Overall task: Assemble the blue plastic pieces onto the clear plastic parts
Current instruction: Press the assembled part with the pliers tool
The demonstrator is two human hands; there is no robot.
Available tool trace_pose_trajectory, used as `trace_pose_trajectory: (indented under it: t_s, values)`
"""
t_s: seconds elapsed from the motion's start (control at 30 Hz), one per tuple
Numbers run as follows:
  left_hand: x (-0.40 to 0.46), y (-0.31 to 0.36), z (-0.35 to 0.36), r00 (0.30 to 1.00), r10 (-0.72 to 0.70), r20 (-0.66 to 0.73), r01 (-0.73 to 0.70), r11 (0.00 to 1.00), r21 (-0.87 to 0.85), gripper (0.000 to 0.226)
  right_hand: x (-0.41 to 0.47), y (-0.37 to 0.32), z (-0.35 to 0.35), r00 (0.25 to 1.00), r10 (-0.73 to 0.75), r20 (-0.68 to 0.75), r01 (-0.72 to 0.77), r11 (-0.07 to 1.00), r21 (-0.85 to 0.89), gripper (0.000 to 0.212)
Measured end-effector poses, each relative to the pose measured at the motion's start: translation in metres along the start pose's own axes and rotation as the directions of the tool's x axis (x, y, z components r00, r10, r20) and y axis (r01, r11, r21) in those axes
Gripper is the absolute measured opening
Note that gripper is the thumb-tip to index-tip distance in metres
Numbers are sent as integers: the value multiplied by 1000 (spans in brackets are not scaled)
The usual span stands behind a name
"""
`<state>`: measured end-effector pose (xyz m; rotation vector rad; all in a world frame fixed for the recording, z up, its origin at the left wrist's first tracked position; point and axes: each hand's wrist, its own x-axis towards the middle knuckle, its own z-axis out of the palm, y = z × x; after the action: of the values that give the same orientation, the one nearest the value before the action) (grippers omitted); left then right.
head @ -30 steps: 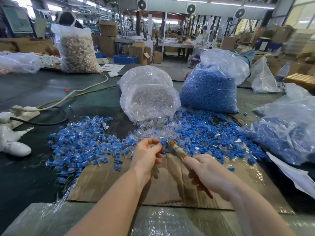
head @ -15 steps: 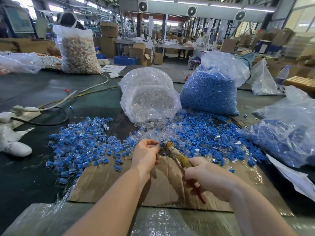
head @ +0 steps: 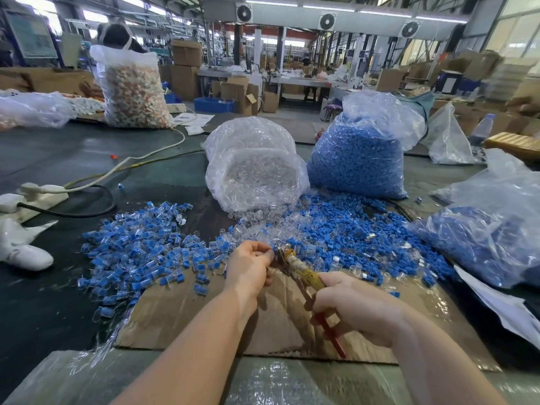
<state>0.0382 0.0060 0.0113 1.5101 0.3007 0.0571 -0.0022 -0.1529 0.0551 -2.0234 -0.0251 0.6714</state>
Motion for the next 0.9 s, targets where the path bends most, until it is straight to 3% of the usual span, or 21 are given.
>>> trace_pose_trajectory:
  t_s: [0.17,0.53,0.6,0.67,0.8,0.9]
  values:
    - [0,0,1,1000,-14,-1,14,1000,0,10,0,0,1,999,-30,17,30,1000,1,14]
    - [-6,0,7,999,-47,12,47,999,-12,12,-3,-2,9,996,-82,-38,75,981,-176,13]
    - [-8,0,7,998,-58,8,58,998,-8,12,0,2,10,993,-98,-58,83,972,-221,31]
    - [-9,-1,7,998,-59,5,59,998,-7,11,0,4,12,989,-117,-94,93,970,-226,29]
    - [-8,1,7,999,-53,-1,53,998,-38,11,-1,7,12,990,-84,-117,75,994,-81,29]
    - [-7,2,6,1000,-17,-16,16,999,-38,8,-3,7,8,995,-53,-85,69,979,193,37]
